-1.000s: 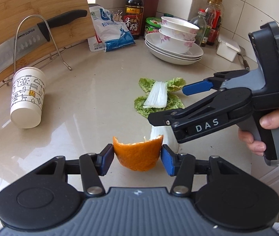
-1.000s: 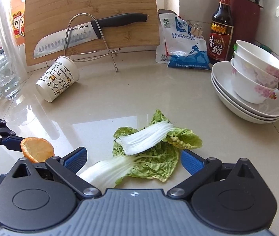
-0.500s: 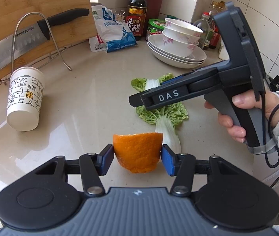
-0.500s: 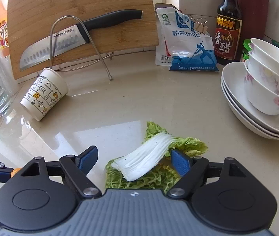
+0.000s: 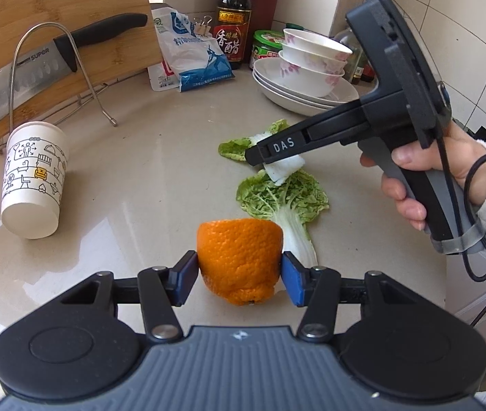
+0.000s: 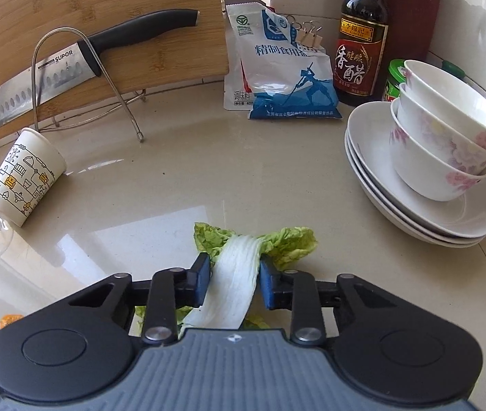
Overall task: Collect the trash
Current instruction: 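Lift the bok choy leaf with the right tool while the left tool holds the orange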
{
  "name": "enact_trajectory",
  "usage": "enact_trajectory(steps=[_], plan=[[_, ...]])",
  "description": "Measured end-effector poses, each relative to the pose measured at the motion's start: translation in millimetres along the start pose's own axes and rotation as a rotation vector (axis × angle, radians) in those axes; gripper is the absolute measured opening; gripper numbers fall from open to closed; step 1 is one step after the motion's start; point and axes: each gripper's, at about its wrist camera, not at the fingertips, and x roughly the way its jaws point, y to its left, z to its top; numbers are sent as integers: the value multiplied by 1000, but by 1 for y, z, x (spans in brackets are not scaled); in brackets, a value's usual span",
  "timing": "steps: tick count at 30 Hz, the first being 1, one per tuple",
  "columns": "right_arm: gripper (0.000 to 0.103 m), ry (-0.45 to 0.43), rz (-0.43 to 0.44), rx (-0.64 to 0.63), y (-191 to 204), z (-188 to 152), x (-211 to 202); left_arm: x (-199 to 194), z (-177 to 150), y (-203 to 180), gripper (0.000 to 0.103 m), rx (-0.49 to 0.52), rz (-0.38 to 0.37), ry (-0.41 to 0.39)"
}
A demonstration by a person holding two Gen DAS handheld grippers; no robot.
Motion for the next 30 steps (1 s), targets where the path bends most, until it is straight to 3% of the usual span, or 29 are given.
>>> enact_trajectory(steps=[14, 23, 30], plan=[[32, -73, 40, -48, 2, -18, -66, -18, 6, -8, 49, 101, -18, 22], [32, -84, 48, -35, -8, -48, -116, -37, 6, -25, 49, 181, -89, 70], [32, -103, -1, 22, -18, -87, -162, -49, 5, -59, 49, 280, -160, 79]])
